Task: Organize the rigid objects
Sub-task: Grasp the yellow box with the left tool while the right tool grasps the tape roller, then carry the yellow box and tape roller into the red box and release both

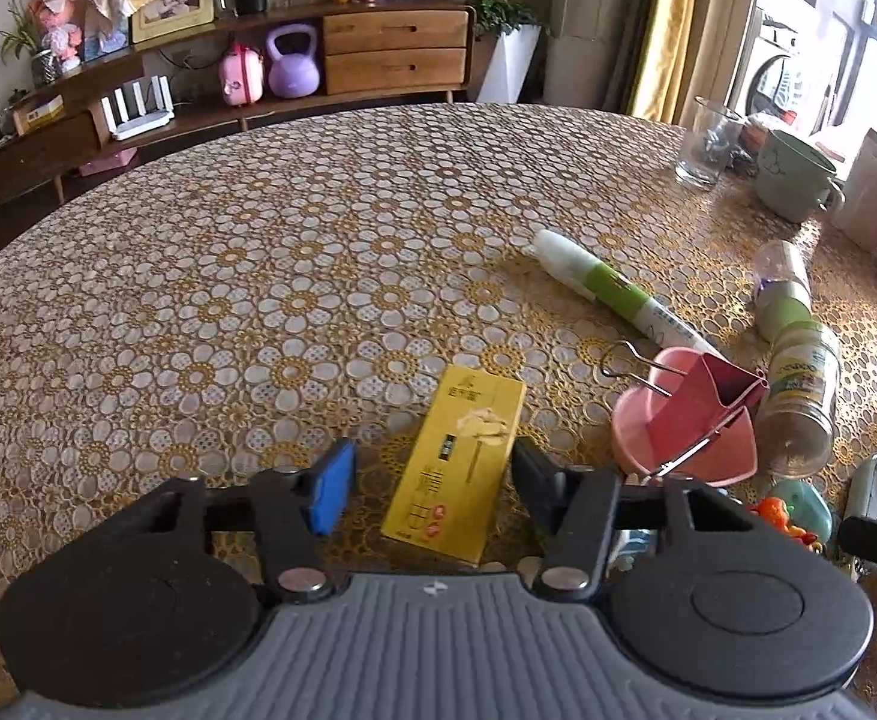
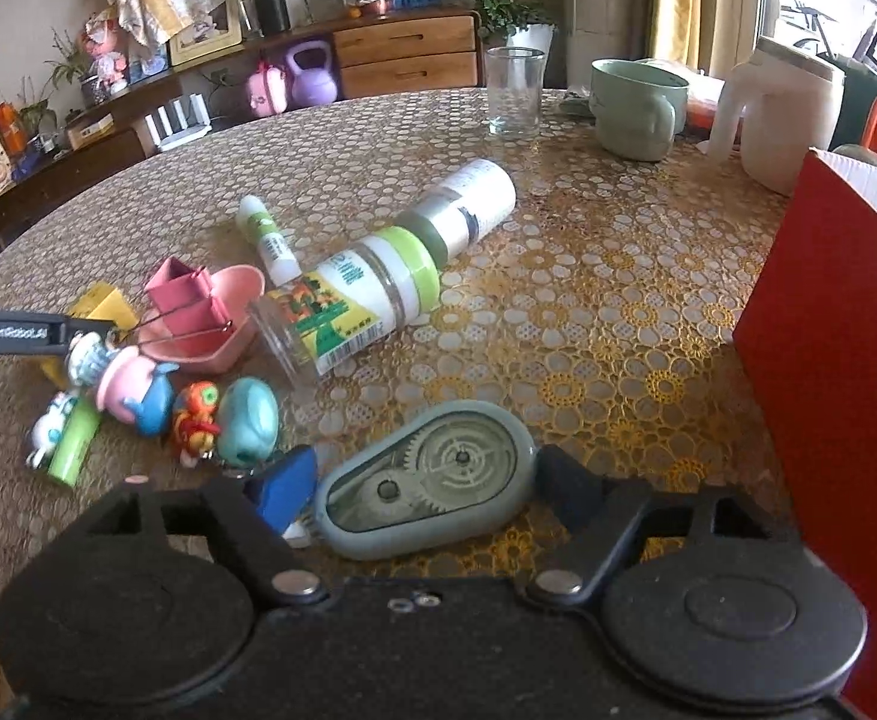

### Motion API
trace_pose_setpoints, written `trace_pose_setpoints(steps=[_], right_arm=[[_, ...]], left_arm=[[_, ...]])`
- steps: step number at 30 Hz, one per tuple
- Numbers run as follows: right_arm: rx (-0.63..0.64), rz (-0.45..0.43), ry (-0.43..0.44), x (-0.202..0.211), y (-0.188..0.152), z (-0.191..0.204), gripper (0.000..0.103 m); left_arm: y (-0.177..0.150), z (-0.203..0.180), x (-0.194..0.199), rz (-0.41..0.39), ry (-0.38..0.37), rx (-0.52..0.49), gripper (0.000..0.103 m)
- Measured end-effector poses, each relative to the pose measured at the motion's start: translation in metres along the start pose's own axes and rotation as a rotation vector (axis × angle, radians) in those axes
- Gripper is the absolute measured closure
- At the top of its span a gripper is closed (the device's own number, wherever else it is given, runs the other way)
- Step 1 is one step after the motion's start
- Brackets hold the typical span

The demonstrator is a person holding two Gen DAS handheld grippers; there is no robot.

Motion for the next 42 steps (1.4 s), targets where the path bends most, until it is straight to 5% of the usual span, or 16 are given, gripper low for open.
trace_pose_setpoints(steps=[9,23,42], right_arm=[[0.019,-0.005,0.008,0.016,-0.009,-0.001,0.024],[0.053,-0.064,0.034,0.069,0.01,0.003,0.024],[0.024,-0.151,0.028,0.146,0.041,-0.051,0.024]], left_arm=[[-0.003,-0.003,0.005,0.007,-0.011,-0.014,0.072],[0.009,0.001,0.055,0.008,-0.012,-0.025,0.073],[0.045,-0.074,0.132,-0.04,-0.124,-0.074,0.073]])
Point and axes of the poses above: each gripper's, at about its wrist camera, not at the fingertips, and x roughly against the way its jaws point, z to its left, y to its top, the point moved 6 cm from there along -x, roughly the way its jaws point, and after that the axes turned 2 degrees about -z, right-handed, at the moved point
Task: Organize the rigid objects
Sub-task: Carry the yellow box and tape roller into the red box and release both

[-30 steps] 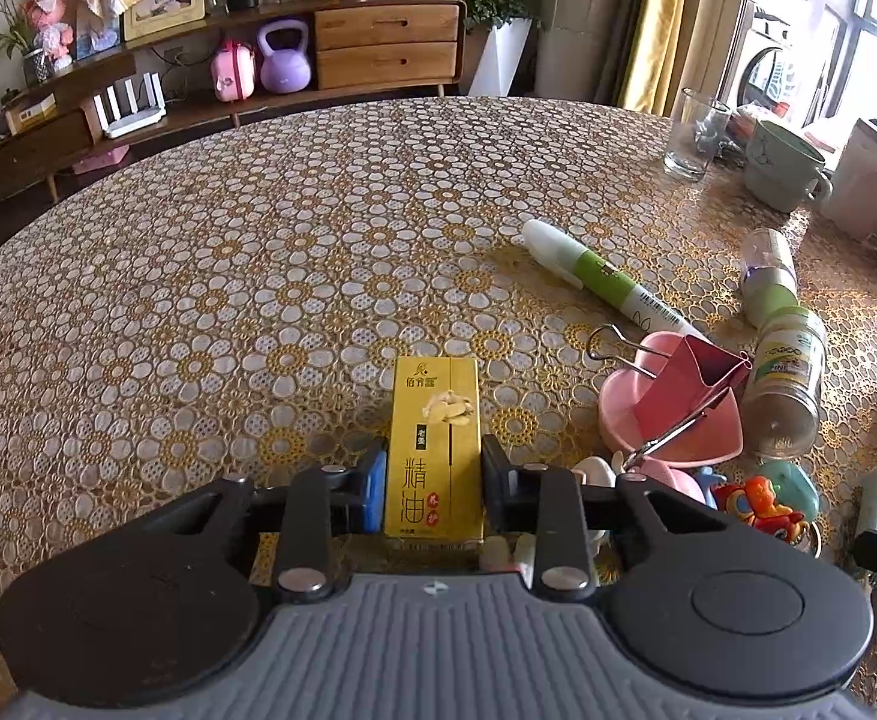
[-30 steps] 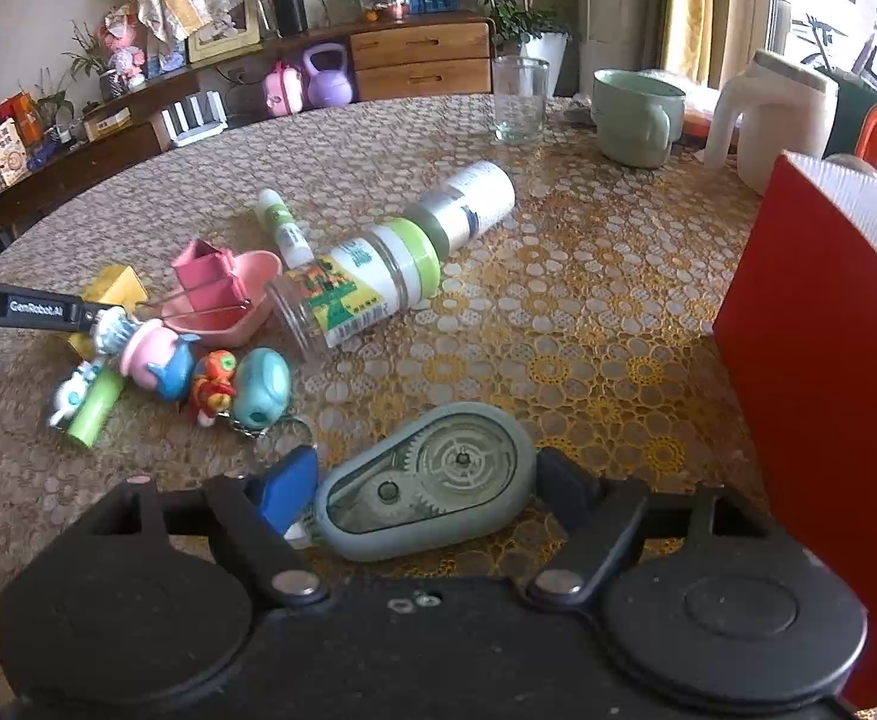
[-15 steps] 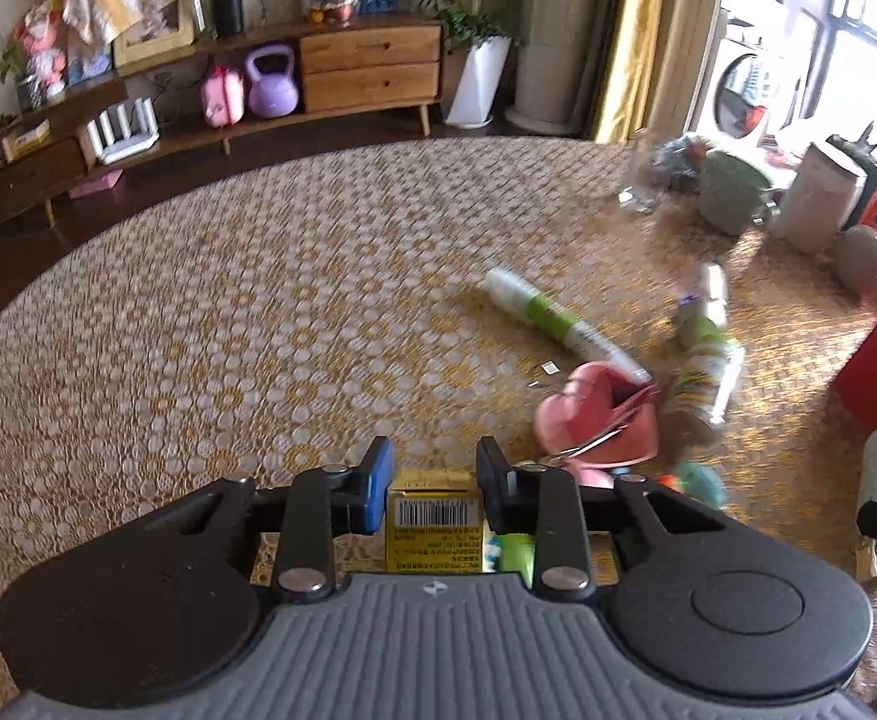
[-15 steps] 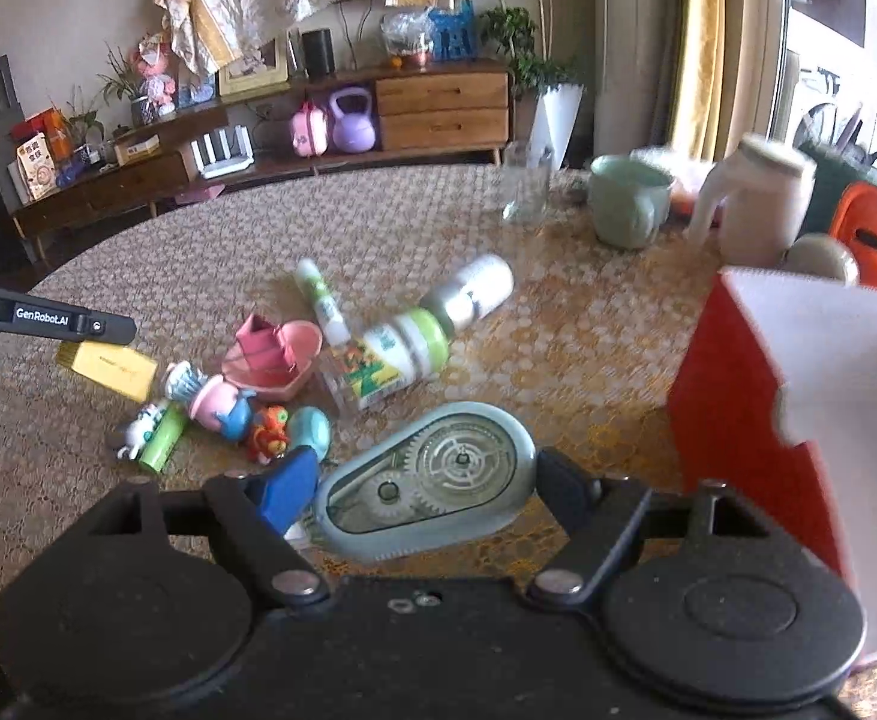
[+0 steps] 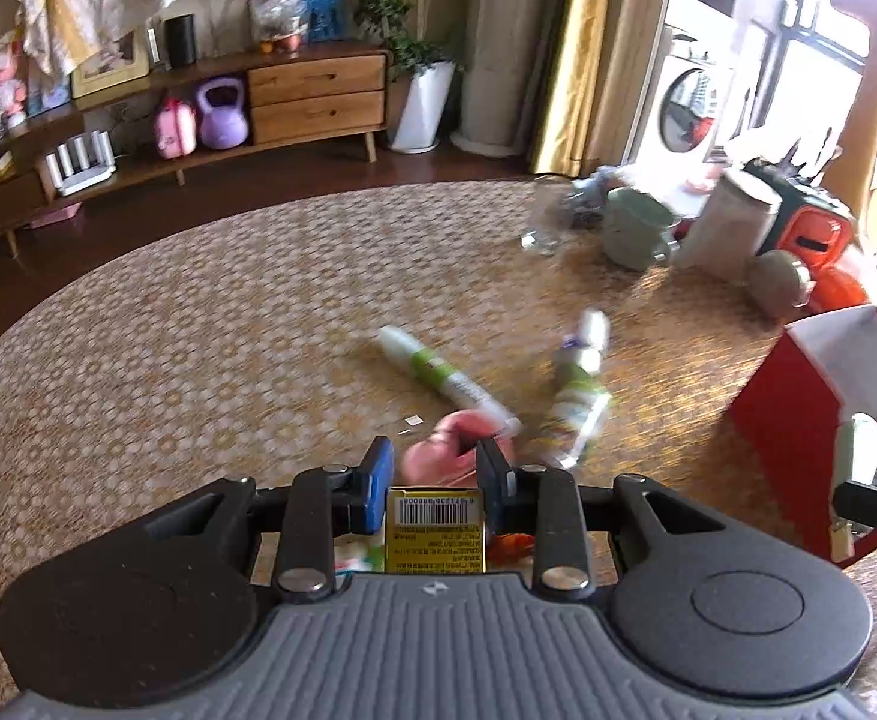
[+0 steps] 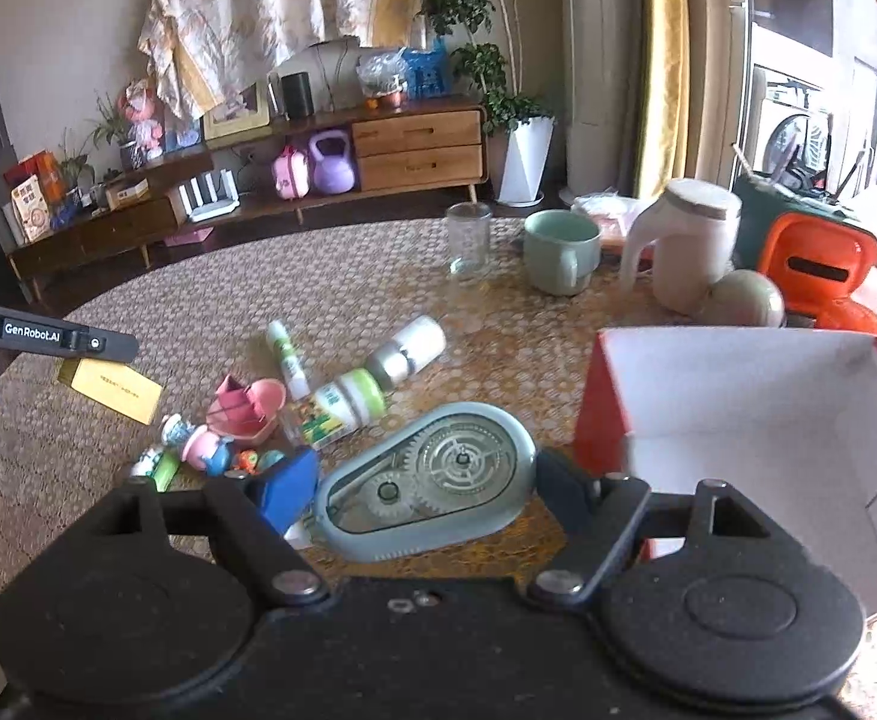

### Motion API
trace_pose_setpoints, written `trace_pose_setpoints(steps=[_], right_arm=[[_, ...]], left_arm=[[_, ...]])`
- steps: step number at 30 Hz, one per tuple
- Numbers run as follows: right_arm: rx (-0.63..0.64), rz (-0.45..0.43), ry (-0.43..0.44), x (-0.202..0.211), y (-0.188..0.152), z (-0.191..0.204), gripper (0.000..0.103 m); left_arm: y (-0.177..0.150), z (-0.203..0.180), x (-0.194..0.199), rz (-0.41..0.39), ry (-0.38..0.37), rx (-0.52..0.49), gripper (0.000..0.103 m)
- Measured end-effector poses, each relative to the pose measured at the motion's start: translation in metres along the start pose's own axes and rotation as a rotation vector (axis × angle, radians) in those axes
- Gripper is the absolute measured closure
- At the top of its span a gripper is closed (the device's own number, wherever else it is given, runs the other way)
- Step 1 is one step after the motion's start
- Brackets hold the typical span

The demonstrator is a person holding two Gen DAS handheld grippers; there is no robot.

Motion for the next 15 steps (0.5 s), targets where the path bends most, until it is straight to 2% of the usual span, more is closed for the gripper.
trace_pose_setpoints(steps=[8,15], right_arm=[[-0.019,-0.009,-0.045,0.015,0.012,-0.041,0.024],[-0.052,0.014,-0.1,0.018,0.003,-0.089,0.024]], left_arm=[[0.031,-0.074,0.005,-0.026,-0.086,-0.084,0.073],[0.047,-0.138,-0.007,-0.025,-0.143,-0.146,0.073]])
Point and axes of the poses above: each gripper's, at about its wrist camera, not at the fingertips, and x roughly against the way its jaws point, z to its left, y to its top, the point moved 6 cm from there along -x, roughly the way its jaws point, and after that the axes turned 2 degrees about -z, right-handed, at the moved point
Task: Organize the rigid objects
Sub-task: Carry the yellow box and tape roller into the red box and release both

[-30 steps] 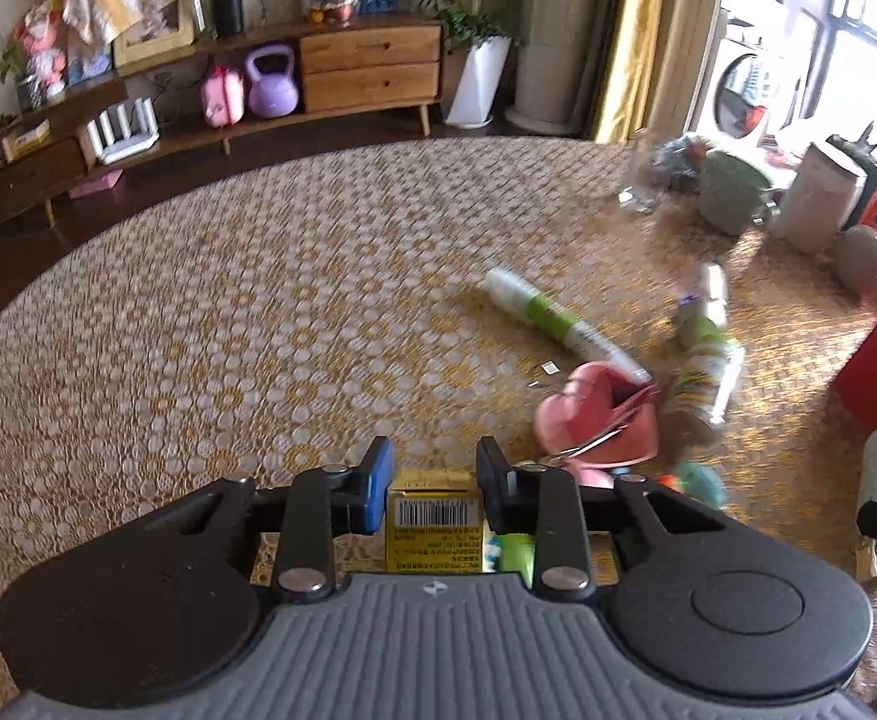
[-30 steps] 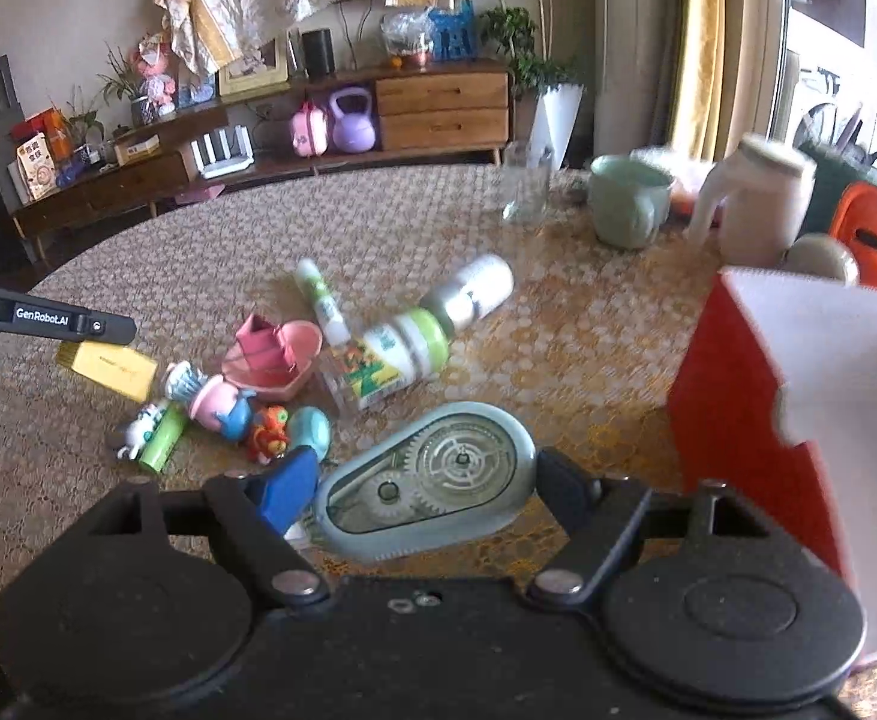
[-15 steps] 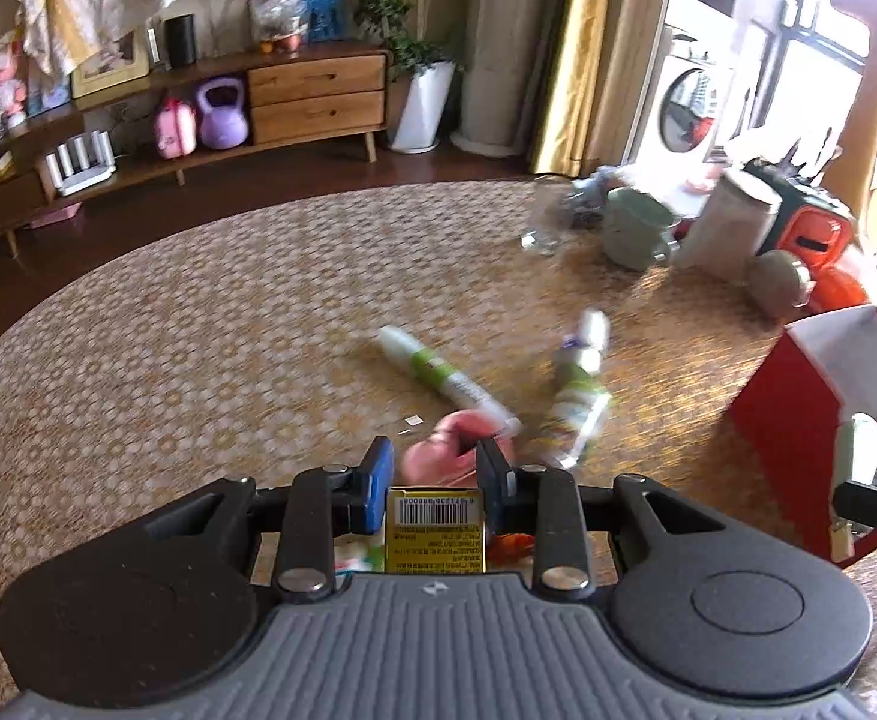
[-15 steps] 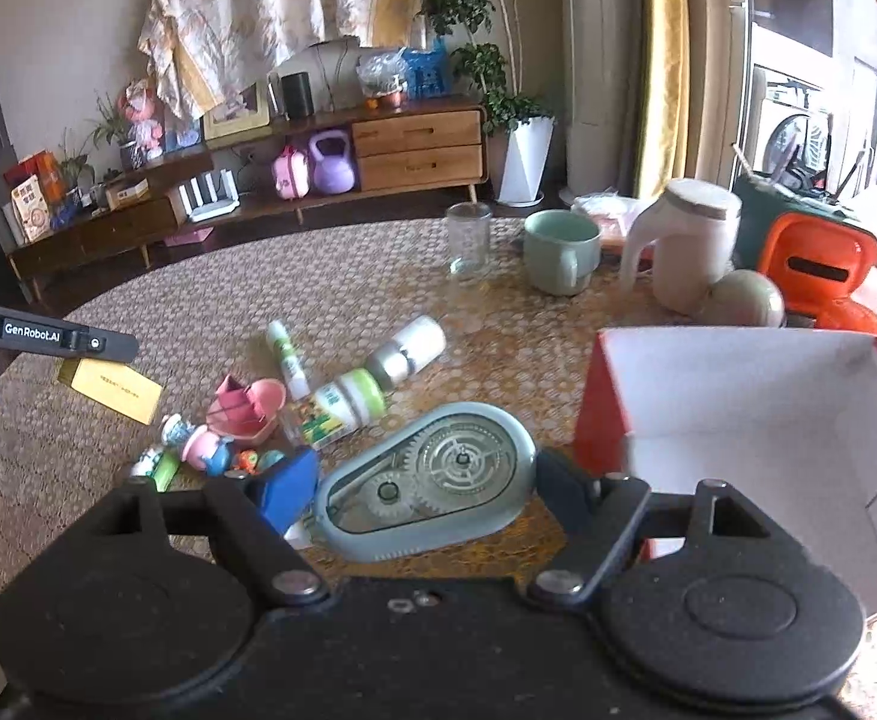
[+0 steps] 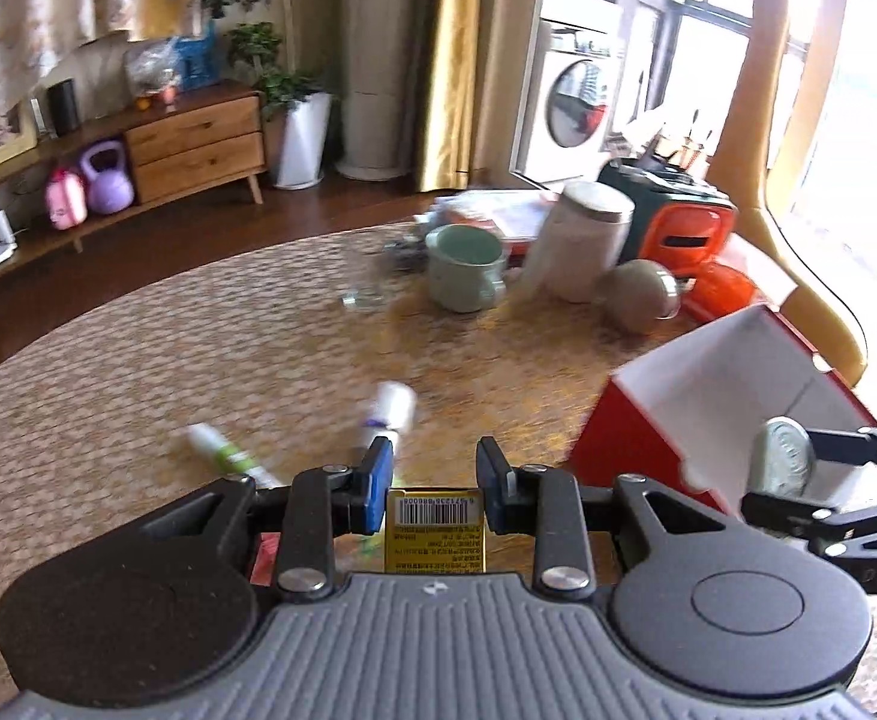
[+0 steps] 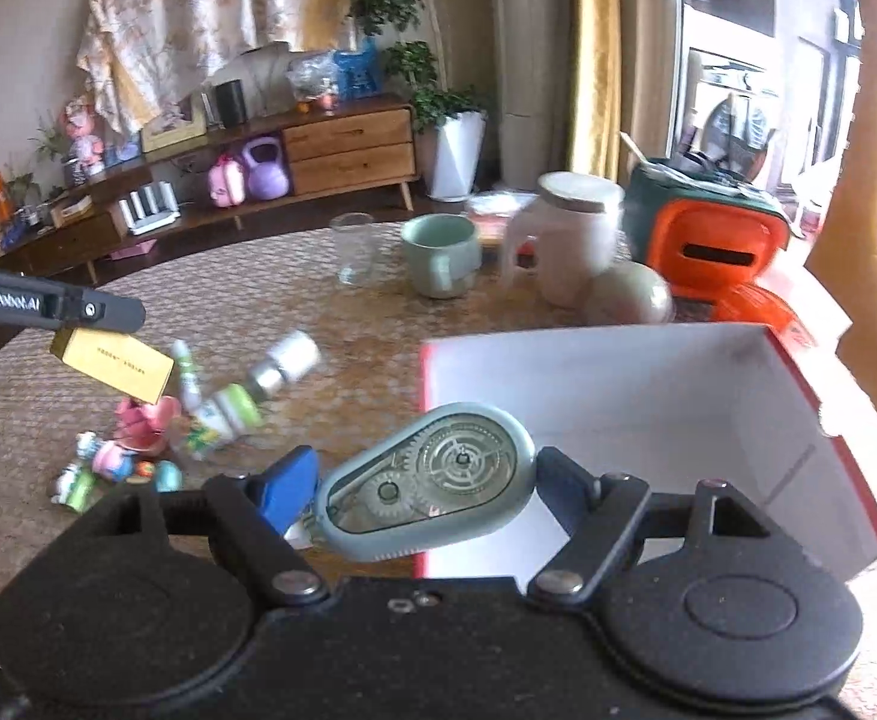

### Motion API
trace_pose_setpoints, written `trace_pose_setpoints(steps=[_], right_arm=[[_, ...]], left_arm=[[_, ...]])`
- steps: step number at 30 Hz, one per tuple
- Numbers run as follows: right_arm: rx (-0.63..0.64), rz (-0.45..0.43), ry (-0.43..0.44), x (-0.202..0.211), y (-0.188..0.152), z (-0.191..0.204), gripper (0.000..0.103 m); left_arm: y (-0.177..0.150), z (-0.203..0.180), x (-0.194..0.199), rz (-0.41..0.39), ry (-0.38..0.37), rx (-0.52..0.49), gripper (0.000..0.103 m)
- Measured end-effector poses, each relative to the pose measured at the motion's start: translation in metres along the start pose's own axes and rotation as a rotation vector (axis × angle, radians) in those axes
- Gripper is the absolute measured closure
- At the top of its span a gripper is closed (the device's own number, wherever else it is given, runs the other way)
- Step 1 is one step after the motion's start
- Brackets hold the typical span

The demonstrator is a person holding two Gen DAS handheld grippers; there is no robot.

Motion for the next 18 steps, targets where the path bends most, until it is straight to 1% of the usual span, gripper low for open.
trace_pose_setpoints(steps=[5,11,16,18], right_arm=[[-0.014,0.015,-0.042,-0.002,-0.006,-0.032,0.024],[-0.04,0.064,-0.101,-0.017,-0.019,-0.073,0.024],[-0.031,0.101,-0.134,-0.027,-0.028,-0.099,0.024],[-0.032,0.127,-0.144,-0.033,-0.032,-0.108,0.024]], left_arm=[[0.017,-0.048,-0.015,0.005,-0.052,-0.05,0.073],[0.033,-0.108,-0.037,0.012,-0.127,-0.097,0.073],[0.036,-0.154,-0.063,0.036,-0.19,-0.121,0.073],[0.034,-0.172,-0.075,0.047,-0.204,-0.14,0.073]])
Point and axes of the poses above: each gripper's, at about its wrist camera, not at the fingertips, and x roughly against the way its jaws point, z to its left, y to its top, the point moved 6 cm from there along -x, roughly the way its jaws point, and after that the axes turned 2 degrees about -z, right-handed, at the moved point
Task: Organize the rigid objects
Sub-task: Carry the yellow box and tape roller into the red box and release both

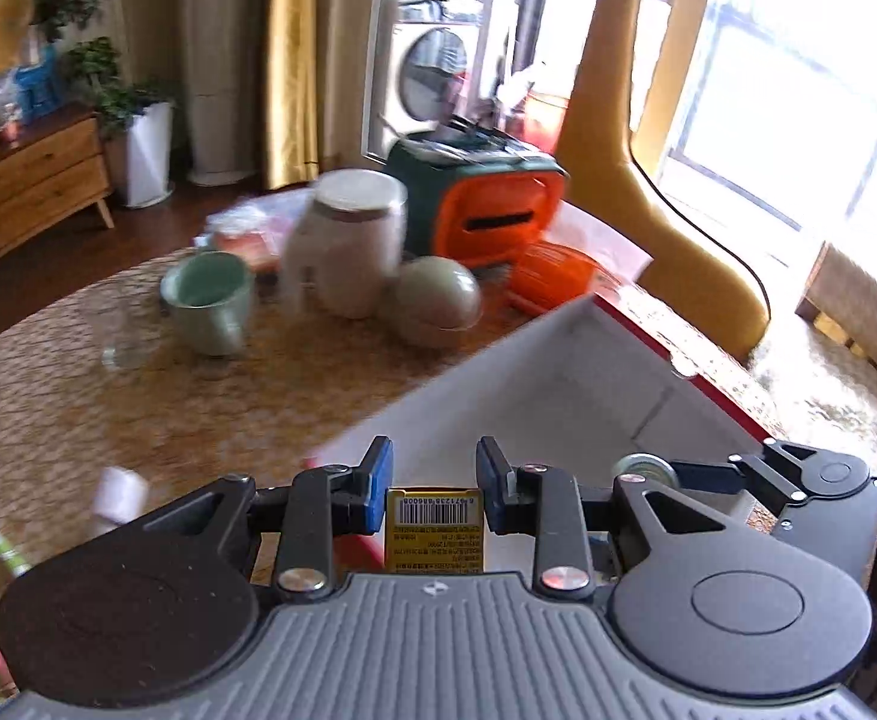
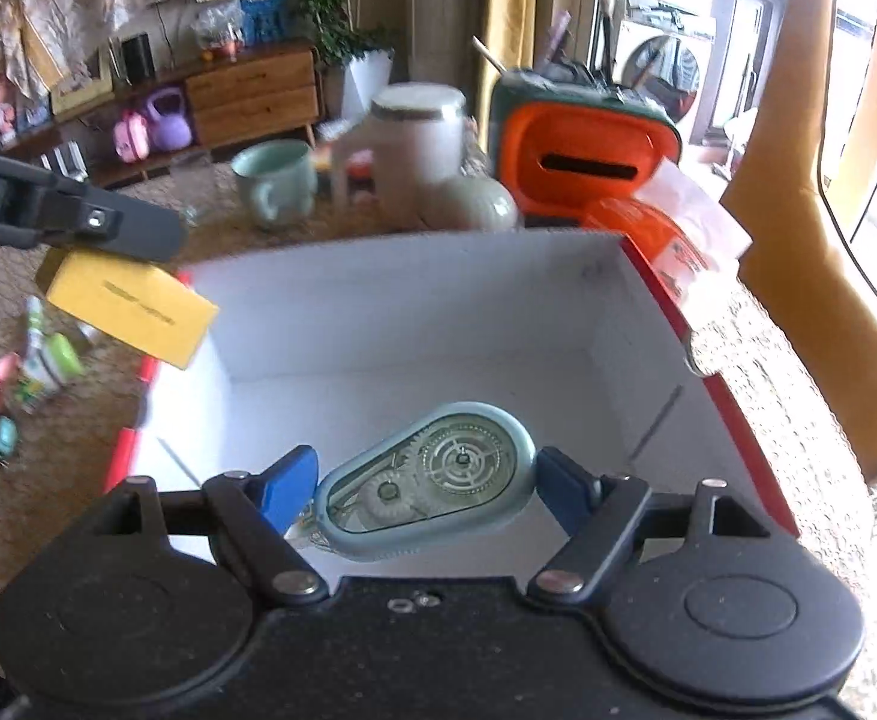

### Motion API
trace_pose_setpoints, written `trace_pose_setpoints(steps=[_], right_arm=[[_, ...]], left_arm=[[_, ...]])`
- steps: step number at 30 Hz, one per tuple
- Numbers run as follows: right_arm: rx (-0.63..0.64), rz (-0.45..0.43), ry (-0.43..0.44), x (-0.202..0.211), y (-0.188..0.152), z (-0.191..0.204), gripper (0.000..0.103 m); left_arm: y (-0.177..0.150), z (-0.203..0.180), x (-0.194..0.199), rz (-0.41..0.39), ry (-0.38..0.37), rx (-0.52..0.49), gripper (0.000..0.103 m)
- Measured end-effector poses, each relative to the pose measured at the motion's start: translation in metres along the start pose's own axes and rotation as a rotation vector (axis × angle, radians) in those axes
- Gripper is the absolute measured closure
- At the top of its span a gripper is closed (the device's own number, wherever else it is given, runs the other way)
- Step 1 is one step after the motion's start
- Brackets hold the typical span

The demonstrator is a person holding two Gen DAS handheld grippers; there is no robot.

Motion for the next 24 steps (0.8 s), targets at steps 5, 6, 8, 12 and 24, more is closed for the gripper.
trace_pose_setpoints(steps=[5,6,8,12,24], right_arm=[[0.005,0.07,-0.002,-0.018,-0.009,-0.013,0.024],[0.008,0.081,-0.001,-0.02,-0.011,-0.014,0.024],[0.013,0.097,-0.005,-0.024,-0.015,-0.017,0.024],[0.025,0.11,-0.005,-0.027,-0.021,-0.019,0.024],[0.044,0.13,-0.01,-0.03,-0.025,-0.022,0.024]], left_arm=[[-0.005,-0.024,-0.039,0.036,-0.037,-0.003,0.073],[-0.007,-0.028,-0.048,0.046,-0.038,-0.004,0.073],[-0.012,-0.033,-0.062,0.064,-0.036,-0.009,0.073],[-0.023,-0.039,-0.086,0.108,-0.027,-0.02,0.073],[-0.055,-0.057,-0.115,0.268,-0.046,-0.052,0.074]])
Point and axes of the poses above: each gripper's, at about its wrist camera, not at the fingertips, and x roughly against the way its jaws point, z to its left, y to its top, the point moved 6 cm from there along -x, roughly the way its jaws point, and after that the axes turned 2 degrees about -z, right-handed, at the moved point
